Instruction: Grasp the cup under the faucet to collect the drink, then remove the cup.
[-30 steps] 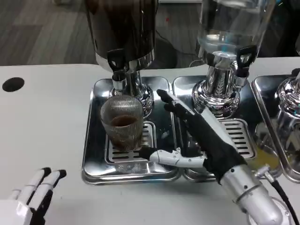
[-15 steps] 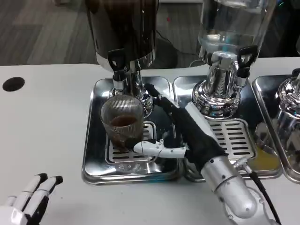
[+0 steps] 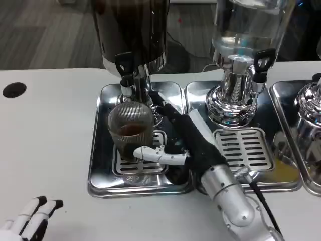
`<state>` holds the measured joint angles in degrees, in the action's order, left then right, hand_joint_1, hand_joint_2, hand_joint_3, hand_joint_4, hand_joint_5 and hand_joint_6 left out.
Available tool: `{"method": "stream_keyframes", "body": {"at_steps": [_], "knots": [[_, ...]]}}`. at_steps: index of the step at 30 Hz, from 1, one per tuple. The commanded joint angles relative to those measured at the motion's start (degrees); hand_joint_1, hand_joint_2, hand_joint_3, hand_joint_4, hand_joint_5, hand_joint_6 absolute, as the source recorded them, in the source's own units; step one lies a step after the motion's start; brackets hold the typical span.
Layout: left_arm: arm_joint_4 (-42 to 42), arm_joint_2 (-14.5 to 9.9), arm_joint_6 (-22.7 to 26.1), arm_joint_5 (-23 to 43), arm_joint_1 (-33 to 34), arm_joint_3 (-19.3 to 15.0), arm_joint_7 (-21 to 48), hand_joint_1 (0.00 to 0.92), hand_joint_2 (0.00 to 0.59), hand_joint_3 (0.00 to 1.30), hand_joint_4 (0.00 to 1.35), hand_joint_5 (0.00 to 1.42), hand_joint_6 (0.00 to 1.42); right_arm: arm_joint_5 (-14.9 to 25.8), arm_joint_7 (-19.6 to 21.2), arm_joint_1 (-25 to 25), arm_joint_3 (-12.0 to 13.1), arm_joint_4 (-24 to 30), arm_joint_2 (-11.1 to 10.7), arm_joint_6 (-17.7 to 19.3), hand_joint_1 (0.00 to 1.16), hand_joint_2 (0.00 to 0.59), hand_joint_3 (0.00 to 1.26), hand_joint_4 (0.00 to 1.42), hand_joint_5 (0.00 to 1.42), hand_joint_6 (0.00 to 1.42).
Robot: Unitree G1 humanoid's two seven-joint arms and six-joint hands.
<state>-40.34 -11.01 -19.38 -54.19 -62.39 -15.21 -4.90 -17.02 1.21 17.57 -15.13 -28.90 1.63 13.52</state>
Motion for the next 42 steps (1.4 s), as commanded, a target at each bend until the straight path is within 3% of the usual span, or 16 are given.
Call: {"method": "stream_keyframes", "body": {"at_steps": [1,29,42], "knots": [[0.72,-0.67,0.05,1.07,-0.53,-0.86,0.73,0.026,0.049,0.2,0.1,0.21,0.55,0.39,1.04,1.8,0.31,-1.9,0.57,2.1,0.74,0.063,0.08,0.07,0.08,0.03],[1.9,-2.14,-0.26,2.66,-0.79,-2.59,1.9,0.037,0.051,0.22,0.12,0.22,0.55,0.02,4.88,4.47,-0.13,-10.1,4.0,5.34,0.74,0.064,0.09,0.1,0.11,0.03],[2.5,-2.5,-0.2,3.24,-1.11,-3.43,2.01,0.042,0.051,0.24,0.13,0.22,0.55,-0.12,6.32,5.98,-0.08,-14.28,5.59,7.07,0.75,0.057,0.17,0.19,0.2,0.13]]}}
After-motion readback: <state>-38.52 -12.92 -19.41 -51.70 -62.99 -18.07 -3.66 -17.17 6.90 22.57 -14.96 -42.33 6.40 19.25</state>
